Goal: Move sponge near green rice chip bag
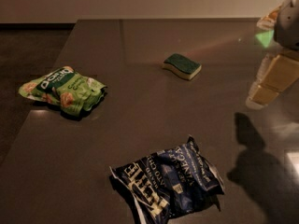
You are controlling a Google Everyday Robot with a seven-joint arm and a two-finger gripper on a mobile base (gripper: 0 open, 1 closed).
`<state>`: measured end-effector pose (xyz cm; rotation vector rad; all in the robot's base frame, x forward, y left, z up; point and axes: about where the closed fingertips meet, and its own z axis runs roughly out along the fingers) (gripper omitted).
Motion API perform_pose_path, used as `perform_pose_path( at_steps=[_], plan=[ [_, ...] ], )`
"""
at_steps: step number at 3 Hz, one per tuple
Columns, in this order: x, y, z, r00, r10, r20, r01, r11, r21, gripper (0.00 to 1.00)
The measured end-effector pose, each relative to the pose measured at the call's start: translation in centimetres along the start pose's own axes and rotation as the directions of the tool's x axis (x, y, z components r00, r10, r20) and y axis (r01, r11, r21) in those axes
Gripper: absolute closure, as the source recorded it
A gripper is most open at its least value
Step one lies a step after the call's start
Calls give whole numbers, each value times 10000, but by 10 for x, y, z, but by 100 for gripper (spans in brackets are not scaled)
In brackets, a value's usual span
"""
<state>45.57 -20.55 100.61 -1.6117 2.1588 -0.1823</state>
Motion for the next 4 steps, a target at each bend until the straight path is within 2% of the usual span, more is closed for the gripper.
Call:
perform_pose_path(
  at_steps=[1,2,3,4],
  plan=[
    [-9,-37,25,9962,772,402,-785,9965,299,0],
    [-17,-80,63,9844,1602,727,-1643,9849,546,0],
    [-17,-118,106,9613,2614,873,-2667,9622,555,0],
    [-15,-148,159,9176,3847,1002,-3884,9213,199,0]
  ],
)
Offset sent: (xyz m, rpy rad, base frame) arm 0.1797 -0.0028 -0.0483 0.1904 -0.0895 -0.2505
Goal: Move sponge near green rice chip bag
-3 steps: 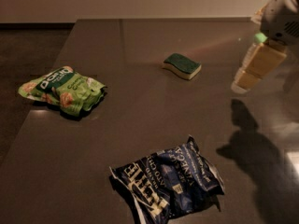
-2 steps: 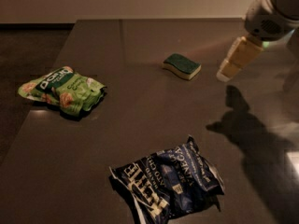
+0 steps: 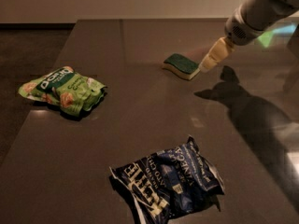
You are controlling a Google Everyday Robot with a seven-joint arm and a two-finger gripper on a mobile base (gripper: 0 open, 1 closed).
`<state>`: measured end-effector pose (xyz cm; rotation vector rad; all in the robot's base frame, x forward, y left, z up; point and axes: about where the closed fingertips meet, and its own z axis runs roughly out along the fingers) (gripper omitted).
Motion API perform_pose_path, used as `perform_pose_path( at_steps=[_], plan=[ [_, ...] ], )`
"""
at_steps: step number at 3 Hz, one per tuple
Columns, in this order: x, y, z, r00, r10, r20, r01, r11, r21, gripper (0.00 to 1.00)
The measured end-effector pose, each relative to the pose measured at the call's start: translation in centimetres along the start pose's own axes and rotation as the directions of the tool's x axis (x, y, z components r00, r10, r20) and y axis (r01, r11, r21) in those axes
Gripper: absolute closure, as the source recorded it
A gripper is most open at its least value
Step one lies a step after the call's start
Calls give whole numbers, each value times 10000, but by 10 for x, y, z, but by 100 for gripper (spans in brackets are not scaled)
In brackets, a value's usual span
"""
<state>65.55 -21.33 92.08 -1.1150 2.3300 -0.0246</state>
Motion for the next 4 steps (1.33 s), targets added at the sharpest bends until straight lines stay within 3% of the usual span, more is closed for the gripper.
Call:
perform_pose_path(
  at_steps=[1,2,3,4],
  plan=[
    [-5,-4,37,9981,612,55,-610,9978,-245,0],
    [-16,9,77,9949,998,165,-981,9917,-826,0],
    [-27,22,93,9940,1039,336,-989,9872,-1249,0],
    [-37,41,102,9949,933,395,-853,9816,-1706,21]
  ],
)
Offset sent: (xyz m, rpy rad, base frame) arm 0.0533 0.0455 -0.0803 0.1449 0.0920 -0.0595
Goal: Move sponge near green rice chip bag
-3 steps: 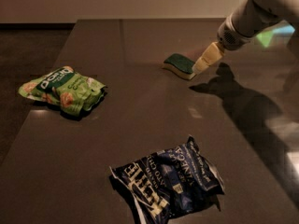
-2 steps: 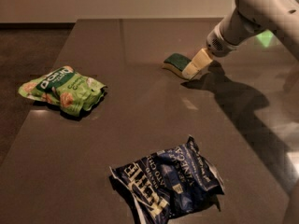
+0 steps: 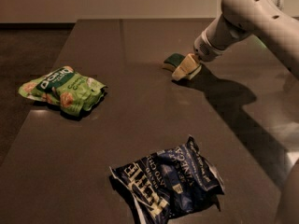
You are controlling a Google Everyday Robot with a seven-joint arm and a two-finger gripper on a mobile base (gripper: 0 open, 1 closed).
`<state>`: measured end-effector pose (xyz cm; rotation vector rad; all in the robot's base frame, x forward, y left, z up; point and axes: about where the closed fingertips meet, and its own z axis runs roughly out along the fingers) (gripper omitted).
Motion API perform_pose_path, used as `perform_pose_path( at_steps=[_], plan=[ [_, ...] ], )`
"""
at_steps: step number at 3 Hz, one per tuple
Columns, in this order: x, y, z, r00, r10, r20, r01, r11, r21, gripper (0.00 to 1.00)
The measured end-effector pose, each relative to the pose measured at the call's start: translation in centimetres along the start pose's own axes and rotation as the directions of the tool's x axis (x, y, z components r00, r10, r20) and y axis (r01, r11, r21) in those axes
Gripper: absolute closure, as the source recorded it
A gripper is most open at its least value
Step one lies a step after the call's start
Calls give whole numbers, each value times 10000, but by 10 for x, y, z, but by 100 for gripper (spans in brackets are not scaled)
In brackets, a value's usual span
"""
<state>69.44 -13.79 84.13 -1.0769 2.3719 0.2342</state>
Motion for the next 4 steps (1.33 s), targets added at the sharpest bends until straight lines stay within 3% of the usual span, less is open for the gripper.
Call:
perform_pose_path(
  at_steps=[2,3,4],
  plan=[
    [-21,33,-10,9985,-509,217,518,9978,-424,67],
    [-51,75,-18,9882,-1416,584,1468,9843,-976,98],
    [-71,122,-13,9697,-2264,920,2395,9554,-1726,100]
  ],
)
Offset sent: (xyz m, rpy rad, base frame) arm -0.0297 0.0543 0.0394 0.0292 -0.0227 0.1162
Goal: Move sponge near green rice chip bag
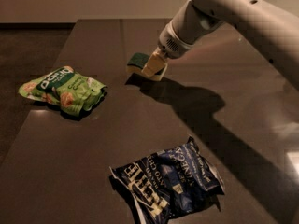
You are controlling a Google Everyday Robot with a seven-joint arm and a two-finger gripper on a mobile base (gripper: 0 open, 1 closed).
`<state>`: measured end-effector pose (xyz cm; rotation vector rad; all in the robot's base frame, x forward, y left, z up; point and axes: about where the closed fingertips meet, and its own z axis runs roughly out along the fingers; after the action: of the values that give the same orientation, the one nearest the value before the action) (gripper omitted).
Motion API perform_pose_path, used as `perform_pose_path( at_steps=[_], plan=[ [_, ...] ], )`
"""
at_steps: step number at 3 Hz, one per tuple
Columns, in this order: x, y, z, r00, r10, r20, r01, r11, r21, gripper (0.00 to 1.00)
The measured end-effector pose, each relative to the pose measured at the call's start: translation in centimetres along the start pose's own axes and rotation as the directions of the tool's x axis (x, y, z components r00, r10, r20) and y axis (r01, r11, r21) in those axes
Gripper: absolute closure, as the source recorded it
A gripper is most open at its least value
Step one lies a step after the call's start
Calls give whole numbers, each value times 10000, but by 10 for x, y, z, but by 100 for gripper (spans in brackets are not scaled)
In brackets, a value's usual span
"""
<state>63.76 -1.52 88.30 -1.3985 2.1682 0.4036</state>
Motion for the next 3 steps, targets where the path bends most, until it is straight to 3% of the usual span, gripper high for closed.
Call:
perform_pose_path(
  at_steps=[1,2,3],
  plan=[
    [-17,33,10,9969,-765,202,776,9952,-599,85],
    [-25,59,18,9909,-1288,391,1324,9848,-1124,61],
    [-25,77,21,9815,-1760,751,1846,9742,-1297,39]
  ],
)
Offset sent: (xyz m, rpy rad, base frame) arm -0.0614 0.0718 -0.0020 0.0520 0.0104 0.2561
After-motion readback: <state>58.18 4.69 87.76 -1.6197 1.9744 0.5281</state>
